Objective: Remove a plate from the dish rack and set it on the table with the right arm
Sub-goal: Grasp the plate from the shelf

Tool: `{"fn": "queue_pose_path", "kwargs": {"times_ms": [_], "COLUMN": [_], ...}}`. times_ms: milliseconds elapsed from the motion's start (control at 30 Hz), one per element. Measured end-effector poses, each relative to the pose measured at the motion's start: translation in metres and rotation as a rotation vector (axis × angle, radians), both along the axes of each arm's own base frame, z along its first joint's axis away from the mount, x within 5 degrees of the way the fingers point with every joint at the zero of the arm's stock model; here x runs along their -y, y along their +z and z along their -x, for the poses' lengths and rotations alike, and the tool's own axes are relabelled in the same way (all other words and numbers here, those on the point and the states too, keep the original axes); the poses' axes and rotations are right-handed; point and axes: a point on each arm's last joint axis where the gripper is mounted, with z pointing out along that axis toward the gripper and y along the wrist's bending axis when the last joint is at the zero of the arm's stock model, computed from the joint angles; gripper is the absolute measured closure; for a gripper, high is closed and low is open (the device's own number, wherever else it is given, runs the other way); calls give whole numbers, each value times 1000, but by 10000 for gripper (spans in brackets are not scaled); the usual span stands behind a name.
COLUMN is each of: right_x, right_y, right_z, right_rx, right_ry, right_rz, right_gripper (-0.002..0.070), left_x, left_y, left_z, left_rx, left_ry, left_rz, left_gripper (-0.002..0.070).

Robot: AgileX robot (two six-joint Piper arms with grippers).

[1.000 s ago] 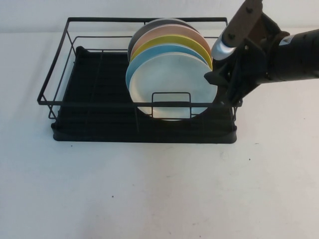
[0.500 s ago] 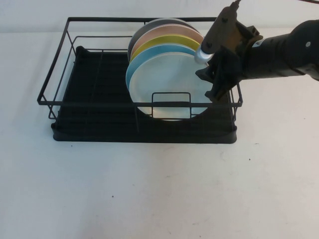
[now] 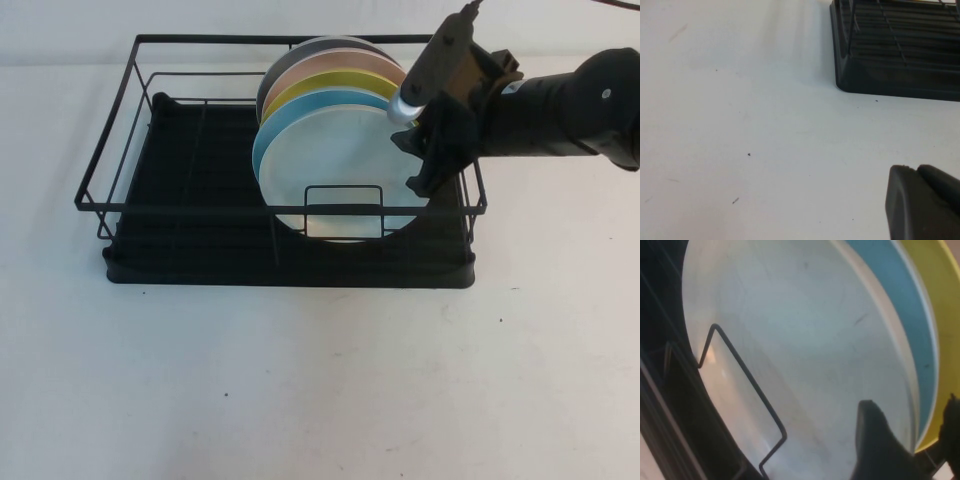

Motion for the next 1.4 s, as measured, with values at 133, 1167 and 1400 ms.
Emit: {"fn": "queue_pose_path", "kwargs": {"times_ms": [133,1167,1400], "right_x": [-1,-2,7], "right_y": [-4,-14,33], "right_z": [-2,-12,2], "right_rx": [-11,12,139], "right_ry": [-5,-50,-84], "right_rz": [-4,-26,-89], "right_gripper": [432,661,669], "left_x": [0,0,0], "left_y": [0,0,0], "left_z": [0,0,0], "left_rx": [0,0,0], "left_ry": [0,0,0], "left_rz": [0,0,0], "left_gripper": [680,680,680]}}
